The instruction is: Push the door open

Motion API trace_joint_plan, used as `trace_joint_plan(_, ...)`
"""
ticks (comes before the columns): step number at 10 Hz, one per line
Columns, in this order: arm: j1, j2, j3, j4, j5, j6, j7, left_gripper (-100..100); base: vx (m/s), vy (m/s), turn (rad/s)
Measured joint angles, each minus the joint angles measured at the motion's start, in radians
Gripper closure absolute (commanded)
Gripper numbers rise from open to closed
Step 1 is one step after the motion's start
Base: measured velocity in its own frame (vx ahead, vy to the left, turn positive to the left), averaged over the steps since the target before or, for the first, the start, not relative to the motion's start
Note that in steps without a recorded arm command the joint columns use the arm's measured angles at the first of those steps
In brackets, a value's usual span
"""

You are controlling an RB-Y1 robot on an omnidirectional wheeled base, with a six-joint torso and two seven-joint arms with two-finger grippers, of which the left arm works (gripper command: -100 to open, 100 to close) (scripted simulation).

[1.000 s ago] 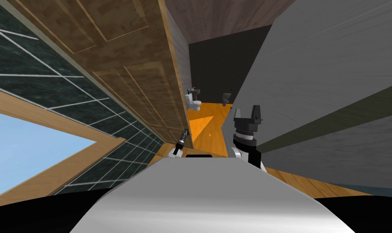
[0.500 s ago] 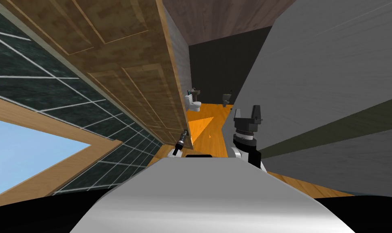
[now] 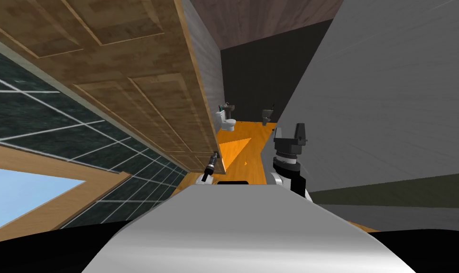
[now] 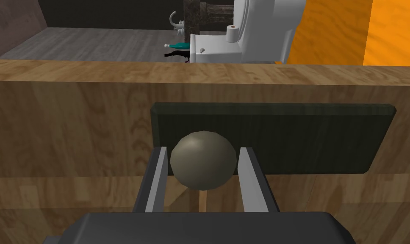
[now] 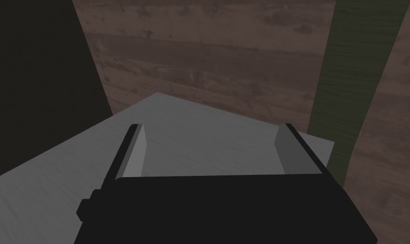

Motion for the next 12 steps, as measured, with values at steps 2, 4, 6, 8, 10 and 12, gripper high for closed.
trace_joint_plan(2,0.011,-0.001,0.013,-0.029,0.007,0.018,-0.007,100,0.122,-0.064,0.021)
trace_joint_plan(4,0.004,0.0,0.03,-0.017,0.016,0.017,-0.014,100,0.135,-0.073,0.062)
trace_joint_plan(6,0.004,0.002,0.051,0.001,0.027,0.004,-0.023,100,0.178,-0.085,0.058)
trace_joint_plan(8,0.009,0.002,0.073,-0.01,0.039,0.018,-0.031,100,0.186,-0.11,0.065)
trace_joint_plan(10,0.011,0.006,0.098,-0.014,0.052,0.015,-0.041,100,0.184,-0.111,0.074)
trace_joint_plan(12,-0.003,0.007,0.125,0.018,0.067,0.004,-0.053,100,0.193,-0.087,0.061)
